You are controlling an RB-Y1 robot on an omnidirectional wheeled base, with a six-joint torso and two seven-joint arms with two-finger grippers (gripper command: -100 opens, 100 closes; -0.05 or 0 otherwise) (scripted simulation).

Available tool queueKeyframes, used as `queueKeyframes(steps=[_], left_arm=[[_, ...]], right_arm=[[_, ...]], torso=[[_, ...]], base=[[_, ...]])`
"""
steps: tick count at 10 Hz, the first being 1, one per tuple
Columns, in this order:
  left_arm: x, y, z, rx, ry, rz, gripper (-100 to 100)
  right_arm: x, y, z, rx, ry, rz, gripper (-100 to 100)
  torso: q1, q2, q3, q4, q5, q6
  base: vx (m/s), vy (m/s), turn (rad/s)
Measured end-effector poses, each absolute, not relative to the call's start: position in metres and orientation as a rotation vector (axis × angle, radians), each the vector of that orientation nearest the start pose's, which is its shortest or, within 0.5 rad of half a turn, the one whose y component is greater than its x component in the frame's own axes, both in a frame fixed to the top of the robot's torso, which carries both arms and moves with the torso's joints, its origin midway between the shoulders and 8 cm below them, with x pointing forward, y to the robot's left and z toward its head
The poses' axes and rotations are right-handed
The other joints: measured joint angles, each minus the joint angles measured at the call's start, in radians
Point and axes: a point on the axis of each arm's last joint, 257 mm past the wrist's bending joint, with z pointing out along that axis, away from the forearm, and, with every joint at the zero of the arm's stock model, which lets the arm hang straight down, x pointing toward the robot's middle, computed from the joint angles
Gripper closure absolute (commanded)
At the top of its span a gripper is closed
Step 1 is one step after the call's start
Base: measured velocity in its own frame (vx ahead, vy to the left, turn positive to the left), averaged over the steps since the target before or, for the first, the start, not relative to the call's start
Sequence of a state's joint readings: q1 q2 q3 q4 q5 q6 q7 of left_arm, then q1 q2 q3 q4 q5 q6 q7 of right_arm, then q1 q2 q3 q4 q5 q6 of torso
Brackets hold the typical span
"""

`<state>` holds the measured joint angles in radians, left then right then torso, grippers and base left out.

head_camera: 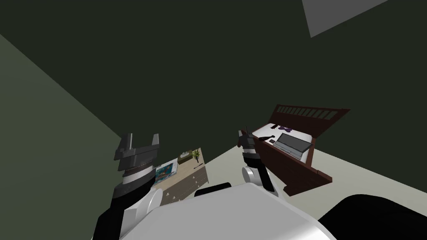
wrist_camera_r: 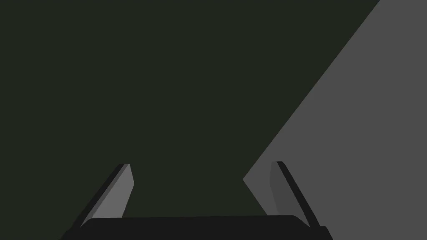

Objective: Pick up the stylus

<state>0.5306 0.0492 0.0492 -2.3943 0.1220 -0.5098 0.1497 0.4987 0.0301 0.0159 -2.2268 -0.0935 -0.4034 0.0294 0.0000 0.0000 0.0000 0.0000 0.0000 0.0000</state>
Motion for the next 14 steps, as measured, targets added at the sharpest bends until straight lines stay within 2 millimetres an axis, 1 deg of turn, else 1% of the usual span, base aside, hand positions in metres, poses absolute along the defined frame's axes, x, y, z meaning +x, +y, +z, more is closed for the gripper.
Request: queueKeyframes(steps=[2, 5, 9, 11, 12, 13, 14], left_arm=[[0.322, 0.298, 0.053, -0.695, 0.49, -1.531, -100], [0.339, 0.305, 0.03, -0.767, 0.5, -1.593, -100], [0.357, 0.309, 0.001, -0.852, 0.498, -1.656, -100], [0.367, 0.311, -0.02, -0.915, 0.491, -1.698, -100], [0.372, 0.313, -0.026, -0.935, 0.488, -1.711, -100], [0.38, 0.315, -0.036, -0.968, 0.484, -1.727, -100], [0.384, 0.317, -0.048, -1.009, 0.476, -1.751, -100]], right_arm=[[0.368, -0.291, -0.019, 0.849, 0.64, 1.316, 0], [0.368, -0.291, -0.019, 0.849, 0.64, 1.316, 0], [0.368, -0.291, -0.019, 0.849, 0.64, 1.316, 0], [0.368, -0.291, -0.019, 0.849, 0.64, 1.316, 0], [0.368, -0.291, -0.019, 0.849, 0.64, 1.316, 0], [0.368, -0.291, -0.019, 0.849, 0.64, 1.316, 0], [0.368, -0.291, -0.019, 0.849, 0.64, 1.316, 0]], torso=[[0.0, 0.0, 0.0, 0.0, 0.0, 0.0], [0.001, 0.0, 0.0, 0.0, 0.0, 0.0], [0.0, 0.0, 0.0, 0.0, 0.0, 0.0], [0.0, 0.0, 0.0, 0.0, 0.0, 0.0], [0.0, 0.0, 0.0, 0.0, 0.0, 0.0], [0.0, 0.0, 0.0, 0.0, 0.0, 0.0], [0.0, 0.0, 0.0, 0.0, 0.0, 0.0]], base=[[-0.001, 0.004, -0.055], [-0.001, 0.003, -0.042], [-0.001, -0.001, -0.049], [-0.001, -0.003, -0.063], [-0.001, -0.004, -0.049], [-0.001, -0.006, -0.098], [-0.001, -0.003, -0.032]])
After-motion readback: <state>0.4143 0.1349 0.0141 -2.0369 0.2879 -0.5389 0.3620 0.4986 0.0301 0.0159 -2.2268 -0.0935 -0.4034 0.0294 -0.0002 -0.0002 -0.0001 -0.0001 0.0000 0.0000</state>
